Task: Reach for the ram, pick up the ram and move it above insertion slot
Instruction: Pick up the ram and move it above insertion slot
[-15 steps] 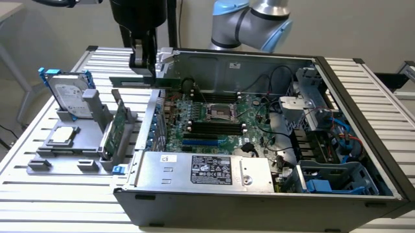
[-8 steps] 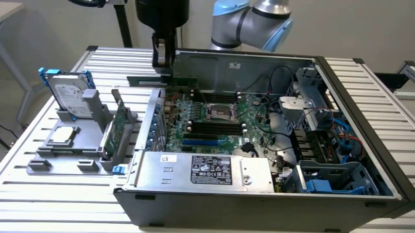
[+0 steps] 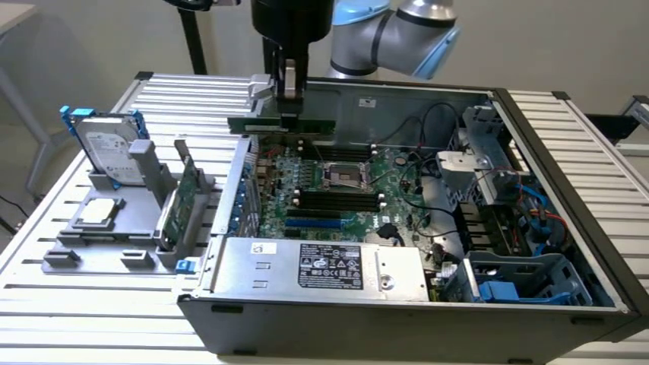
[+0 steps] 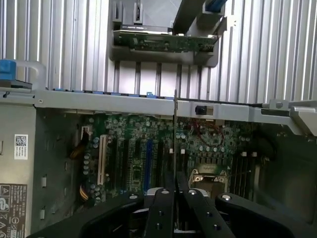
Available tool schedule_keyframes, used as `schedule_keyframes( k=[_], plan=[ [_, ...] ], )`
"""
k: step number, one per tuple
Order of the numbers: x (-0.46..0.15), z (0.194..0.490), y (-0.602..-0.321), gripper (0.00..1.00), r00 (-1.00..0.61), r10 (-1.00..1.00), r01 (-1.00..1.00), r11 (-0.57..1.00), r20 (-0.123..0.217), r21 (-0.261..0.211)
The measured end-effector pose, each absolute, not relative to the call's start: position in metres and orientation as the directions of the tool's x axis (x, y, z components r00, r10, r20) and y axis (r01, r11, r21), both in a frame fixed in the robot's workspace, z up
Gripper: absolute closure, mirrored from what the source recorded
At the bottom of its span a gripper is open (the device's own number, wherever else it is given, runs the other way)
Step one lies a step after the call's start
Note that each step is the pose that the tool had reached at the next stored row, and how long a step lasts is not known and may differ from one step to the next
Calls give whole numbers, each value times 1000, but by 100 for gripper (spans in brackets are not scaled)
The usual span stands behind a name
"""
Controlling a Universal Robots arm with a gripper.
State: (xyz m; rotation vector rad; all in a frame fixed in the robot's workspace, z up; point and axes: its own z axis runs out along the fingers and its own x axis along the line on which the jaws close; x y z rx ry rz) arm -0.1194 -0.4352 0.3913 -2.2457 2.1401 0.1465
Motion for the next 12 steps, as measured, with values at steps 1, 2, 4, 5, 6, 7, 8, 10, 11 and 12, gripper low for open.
schedule_keyframes(
  k=[1,2,4,5,6,7,8,10,11,12],
  plan=[
    [-116,391,-434,87,46,-995,-998,-50,-93,39],
    [-112,391,-433,87,46,-995,-998,-50,-93,39],
    [-106,391,-431,87,46,-995,-998,-50,-93,39],
    [-102,391,-429,87,46,-995,-998,-50,-93,39],
    [-99,391,-427,87,46,-995,-998,-50,-93,39],
    [-97,391,-426,87,46,-995,-998,-50,-93,39],
    [-94,391,-424,87,46,-995,-998,-50,-93,39],
    [-89,391,-420,87,46,-995,-998,-50,-93,39],
    [-86,391,-418,87,46,-995,-998,-50,-93,39],
    [-83,391,-416,87,46,-995,-998,-50,-93,39]
  ],
)
